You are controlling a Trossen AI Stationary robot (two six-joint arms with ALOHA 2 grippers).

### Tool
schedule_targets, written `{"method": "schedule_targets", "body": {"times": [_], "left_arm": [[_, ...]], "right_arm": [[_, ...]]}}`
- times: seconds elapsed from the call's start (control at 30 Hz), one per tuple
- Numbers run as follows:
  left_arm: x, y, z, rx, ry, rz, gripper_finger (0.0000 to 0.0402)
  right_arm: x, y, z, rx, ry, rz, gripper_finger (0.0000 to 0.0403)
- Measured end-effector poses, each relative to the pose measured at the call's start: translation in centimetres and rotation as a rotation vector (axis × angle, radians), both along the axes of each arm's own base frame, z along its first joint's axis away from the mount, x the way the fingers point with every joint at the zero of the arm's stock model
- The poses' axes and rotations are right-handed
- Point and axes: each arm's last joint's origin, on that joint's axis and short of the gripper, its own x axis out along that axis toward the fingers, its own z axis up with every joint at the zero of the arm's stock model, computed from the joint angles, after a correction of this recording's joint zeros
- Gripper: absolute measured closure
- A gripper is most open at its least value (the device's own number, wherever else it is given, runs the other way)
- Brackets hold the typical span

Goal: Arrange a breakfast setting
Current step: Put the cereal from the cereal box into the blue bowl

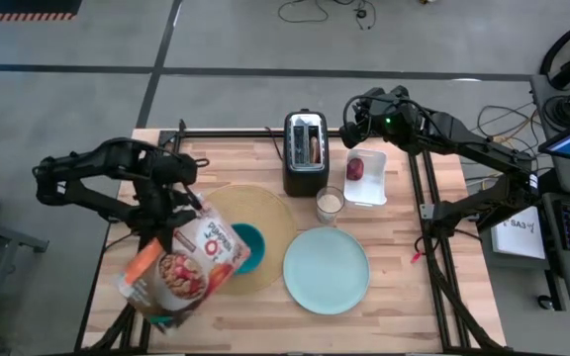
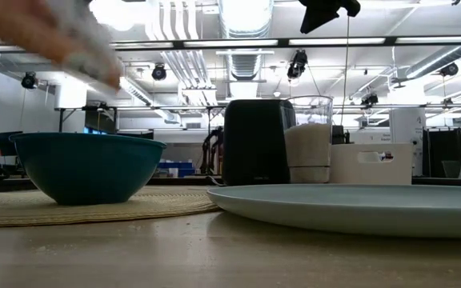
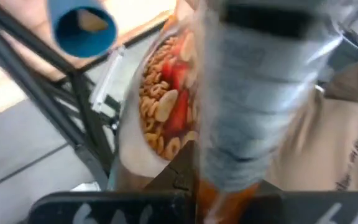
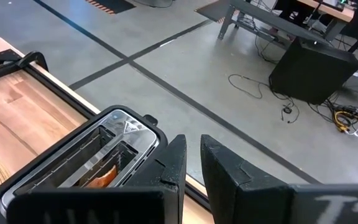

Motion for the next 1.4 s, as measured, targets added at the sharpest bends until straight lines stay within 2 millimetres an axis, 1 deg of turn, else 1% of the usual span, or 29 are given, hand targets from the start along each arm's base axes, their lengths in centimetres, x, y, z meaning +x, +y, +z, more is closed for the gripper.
{"method": "schedule_targets", "body": {"times": [0.37,0.47,0.63,0.7,0.8,0.83,0.9,1.0,1.1,1.2,1.3,1.4], "left_arm": [[0.2,0.3,-0.2,0.002,-0.036,-0.017,0.0402],[-0.1,0.4,-0.4,-0.005,-0.011,-0.003,0.0402],[-0.3,0.4,-0.4,-0.011,-0.016,0.001,0.0402],[-0.5,0.4,-0.4,-0.020,0.021,0.032,0.0402],[-0.2,0.4,-0.5,-0.006,-0.030,-0.002,0.0402],[-0.3,0.4,-0.7,-0.006,-0.025,-0.009,0.0402],[-0.8,0.4,-1.2,-0.018,0.024,0.030,0.0402],[-1.1,0.5,-1.2,-0.025,0.010,0.023,0.0402],[-0.9,0.5,-1.3,-0.030,0.039,0.063,0.0402],[-0.2,0.6,-0.7,-0.026,-0.047,0.044,0.0402],[-0.7,0.6,-1.2,-0.022,0.025,0.023,0.0402],[-0.9,0.5,-1.1,-0.033,-0.005,0.016,0.0402]], "right_arm": [[0.0,0.0,0.0,-0.007,0.008,-0.002,0.0364],[0.0,0.0,0.0,-0.007,0.008,-0.002,0.0364],[0.0,0.0,0.0,-0.007,0.008,-0.002,0.0364],[0.0,0.0,0.0,-0.008,0.008,-0.002,0.0364],[0.0,0.0,0.0,-0.008,0.008,-0.002,0.0364],[0.0,0.0,0.0,-0.008,0.008,-0.002,0.0364],[0.0,0.0,0.0,-0.008,0.007,-0.002,0.0364],[0.0,0.0,0.0,-0.007,0.010,-0.002,0.0364],[0.0,0.0,0.0,-0.006,0.011,-0.002,0.0364],[-0.1,0.0,0.0,-0.007,0.011,-0.003,0.0364],[0.0,-0.1,0.0,-0.007,0.010,-0.005,0.0364],[0.0,-0.1,0.0,-0.007,0.011,-0.004,0.0364]]}}
